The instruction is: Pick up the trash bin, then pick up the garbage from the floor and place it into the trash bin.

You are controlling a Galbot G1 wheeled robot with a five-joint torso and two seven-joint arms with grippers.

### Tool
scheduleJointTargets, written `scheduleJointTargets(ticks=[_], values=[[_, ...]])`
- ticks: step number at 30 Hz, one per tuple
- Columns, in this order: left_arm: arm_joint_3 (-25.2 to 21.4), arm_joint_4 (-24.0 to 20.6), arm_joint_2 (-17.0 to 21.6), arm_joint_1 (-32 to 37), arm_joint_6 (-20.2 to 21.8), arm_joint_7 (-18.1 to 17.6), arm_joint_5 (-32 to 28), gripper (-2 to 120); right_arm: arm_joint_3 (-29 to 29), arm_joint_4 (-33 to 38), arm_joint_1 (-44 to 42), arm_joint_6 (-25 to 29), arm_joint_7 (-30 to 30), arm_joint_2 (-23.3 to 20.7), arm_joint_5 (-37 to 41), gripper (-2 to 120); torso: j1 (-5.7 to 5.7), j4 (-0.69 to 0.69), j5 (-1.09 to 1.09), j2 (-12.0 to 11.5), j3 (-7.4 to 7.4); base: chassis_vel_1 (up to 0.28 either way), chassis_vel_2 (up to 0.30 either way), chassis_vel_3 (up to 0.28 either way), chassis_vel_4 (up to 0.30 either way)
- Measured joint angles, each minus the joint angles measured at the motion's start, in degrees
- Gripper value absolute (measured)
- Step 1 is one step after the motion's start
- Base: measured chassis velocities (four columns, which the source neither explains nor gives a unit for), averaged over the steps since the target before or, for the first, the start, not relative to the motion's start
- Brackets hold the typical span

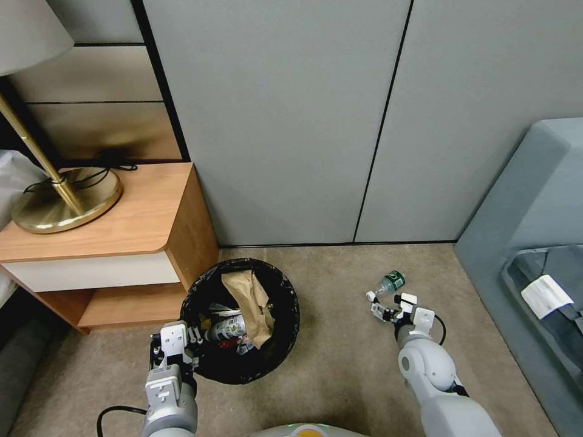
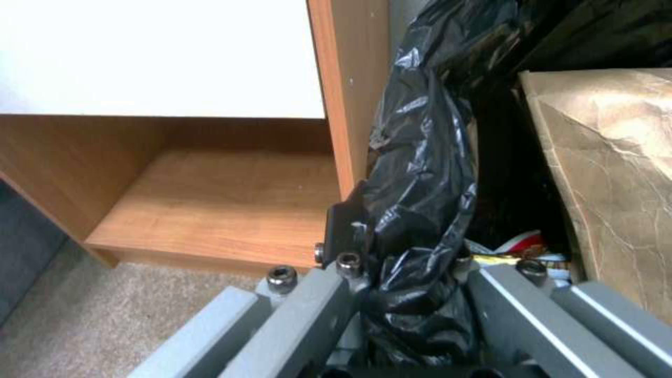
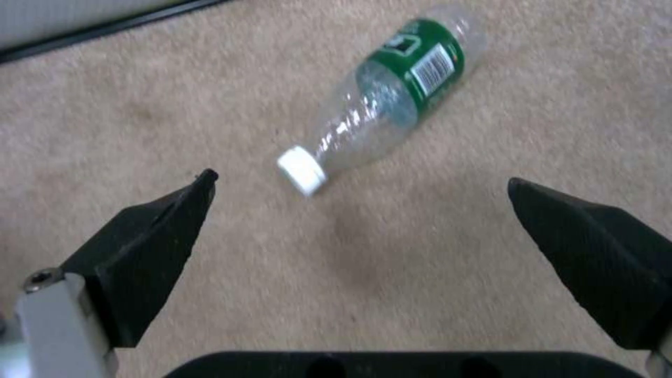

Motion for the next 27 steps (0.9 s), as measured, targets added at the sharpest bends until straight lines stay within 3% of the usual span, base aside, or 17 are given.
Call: scheduleJointTargets(ticks=[15, 27], values=[[0.0, 0.0, 0.0, 0.0, 0.0, 0.0, 0.0, 1, -0.08, -5.82, 5.68, 2.24, -2.54, 0.08, 2.15, 100, 0.0, 0.01, 0.0, 0.0, 0.0, 0.0, 0.0, 0.0, 0.0], [0.0, 0.0, 0.0, 0.0, 0.0, 0.0, 0.01, 1, -0.02, -15.64, 11.7, 4.17, -3.78, -0.1, 1.6, 100, 0.0, 0.0, 0.0, 0.0, 0.0, 0.0, 0.0, 0.0, 0.0]])
